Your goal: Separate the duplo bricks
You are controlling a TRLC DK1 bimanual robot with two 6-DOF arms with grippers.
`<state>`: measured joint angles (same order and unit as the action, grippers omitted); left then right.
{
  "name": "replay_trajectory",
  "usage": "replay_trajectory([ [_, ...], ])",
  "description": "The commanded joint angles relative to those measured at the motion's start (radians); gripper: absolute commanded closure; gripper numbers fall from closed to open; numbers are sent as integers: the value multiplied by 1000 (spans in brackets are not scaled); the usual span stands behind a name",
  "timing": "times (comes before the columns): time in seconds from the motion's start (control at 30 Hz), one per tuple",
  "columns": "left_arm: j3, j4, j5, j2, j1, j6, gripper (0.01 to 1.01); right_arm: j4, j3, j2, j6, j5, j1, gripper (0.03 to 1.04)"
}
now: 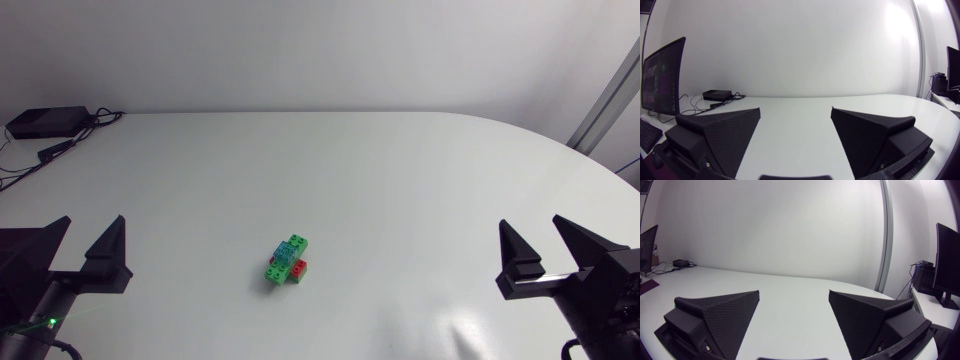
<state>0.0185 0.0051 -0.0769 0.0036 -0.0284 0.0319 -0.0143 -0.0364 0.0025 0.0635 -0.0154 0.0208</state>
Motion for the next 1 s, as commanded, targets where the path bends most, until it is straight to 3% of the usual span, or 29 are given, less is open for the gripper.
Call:
replay_trajectory([
  [0.0,-19,1,9,-14,-5,-15,44,22,36,-7,-16,3,7,66],
  [0.73,-8,1,9,-19,2,-15,44,19,33,-10,-7,3,7,67],
  [0.97,130,-143,9,-11,4,-17,46,73,-45,-9,-1,-3,8,67],
])
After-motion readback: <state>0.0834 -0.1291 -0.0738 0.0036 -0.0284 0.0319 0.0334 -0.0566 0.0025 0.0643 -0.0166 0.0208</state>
